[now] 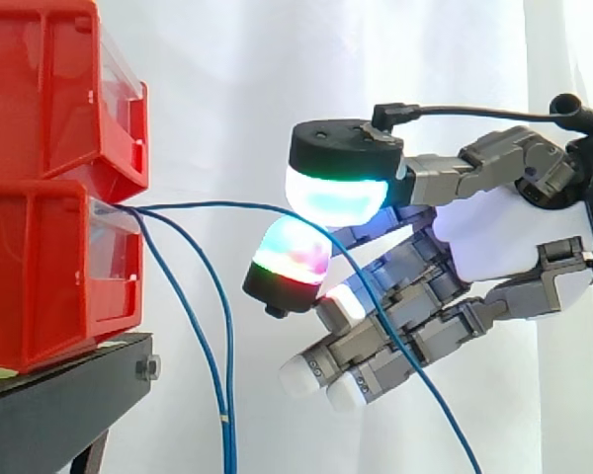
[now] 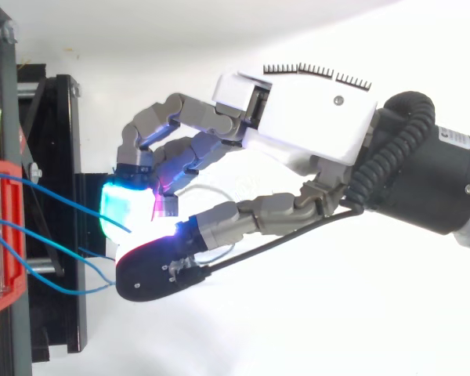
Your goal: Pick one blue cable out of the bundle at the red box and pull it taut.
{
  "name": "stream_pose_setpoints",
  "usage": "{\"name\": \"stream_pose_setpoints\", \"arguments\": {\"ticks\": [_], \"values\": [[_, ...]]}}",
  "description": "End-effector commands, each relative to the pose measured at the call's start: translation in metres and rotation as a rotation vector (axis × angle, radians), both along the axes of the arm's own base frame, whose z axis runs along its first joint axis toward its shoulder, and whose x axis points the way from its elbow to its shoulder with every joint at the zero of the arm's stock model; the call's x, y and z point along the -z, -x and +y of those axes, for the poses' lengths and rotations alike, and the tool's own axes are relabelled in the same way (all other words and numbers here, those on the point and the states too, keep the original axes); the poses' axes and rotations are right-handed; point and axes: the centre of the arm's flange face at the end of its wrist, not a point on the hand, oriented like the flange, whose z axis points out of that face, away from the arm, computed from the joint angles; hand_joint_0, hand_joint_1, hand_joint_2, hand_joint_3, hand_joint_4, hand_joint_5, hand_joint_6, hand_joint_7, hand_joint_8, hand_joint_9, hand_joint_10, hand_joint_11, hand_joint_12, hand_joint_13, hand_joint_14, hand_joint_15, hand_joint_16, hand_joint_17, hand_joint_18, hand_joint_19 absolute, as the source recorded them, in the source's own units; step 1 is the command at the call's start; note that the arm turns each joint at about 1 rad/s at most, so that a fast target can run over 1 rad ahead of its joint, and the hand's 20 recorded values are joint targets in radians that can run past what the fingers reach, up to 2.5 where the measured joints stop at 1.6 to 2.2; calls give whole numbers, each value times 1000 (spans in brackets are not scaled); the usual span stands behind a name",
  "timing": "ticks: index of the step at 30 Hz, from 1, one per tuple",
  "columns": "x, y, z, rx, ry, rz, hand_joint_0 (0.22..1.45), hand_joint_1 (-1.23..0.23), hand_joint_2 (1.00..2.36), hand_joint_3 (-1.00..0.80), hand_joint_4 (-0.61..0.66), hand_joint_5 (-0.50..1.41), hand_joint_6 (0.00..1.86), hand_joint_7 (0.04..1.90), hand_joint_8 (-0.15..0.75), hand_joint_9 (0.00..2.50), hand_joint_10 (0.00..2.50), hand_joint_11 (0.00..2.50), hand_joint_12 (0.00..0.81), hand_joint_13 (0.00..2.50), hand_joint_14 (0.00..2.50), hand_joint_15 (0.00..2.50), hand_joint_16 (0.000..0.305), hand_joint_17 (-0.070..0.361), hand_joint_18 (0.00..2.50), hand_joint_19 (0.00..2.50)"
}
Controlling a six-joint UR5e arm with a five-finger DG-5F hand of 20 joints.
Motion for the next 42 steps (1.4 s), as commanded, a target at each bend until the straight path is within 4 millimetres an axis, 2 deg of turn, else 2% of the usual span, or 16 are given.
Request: {"name": "stream_pose_setpoints", "arguments": {"ticks": [1,4,16,24,27,32,37,42], "values": [[0,0,0,4,-19,-7,627,-837,1002,-474,95,-188,928,894,316,878,9,1086,394,549,10,331,52,118,550,228],[1,0,0,6,-28,-8,619,-753,1006,-407,92,-180,925,910,327,914,9,1110,393,557,11,333,52,117,560,246],[1,0,0,8,-37,-10,584,-718,1019,-141,31,-152,941,996,341,1005,8,1118,403,601,10,333,54,121,601,242],[0,0,0,11,-54,-17,569,-602,1002,-103,14,-135,940,996,392,1075,2,1085,475,641,8,331,69,154,647,203],[0,0,0,12,-60,-19,567,-584,1000,-78,18,-134,937,989,397,1070,5,1080,479,641,8,328,69,156,650,193],[1,0,1,13,-68,-21,572,-656,1008,-74,63,-136,934,991,384,1076,4,1088,459,650,9,326,65,145,670,200],[1,0,1,13,-68,-21,576,-678,1011,-74,52,-136,932,1015,366,1103,4,1114,446,656,9,320,62,139,675,188],[2,0,2,13,-78,-23,563,-605,1008,-104,19,-122,918,1075,362,1157,6,1035,456,673,8,298,64,144,681,177]]}}
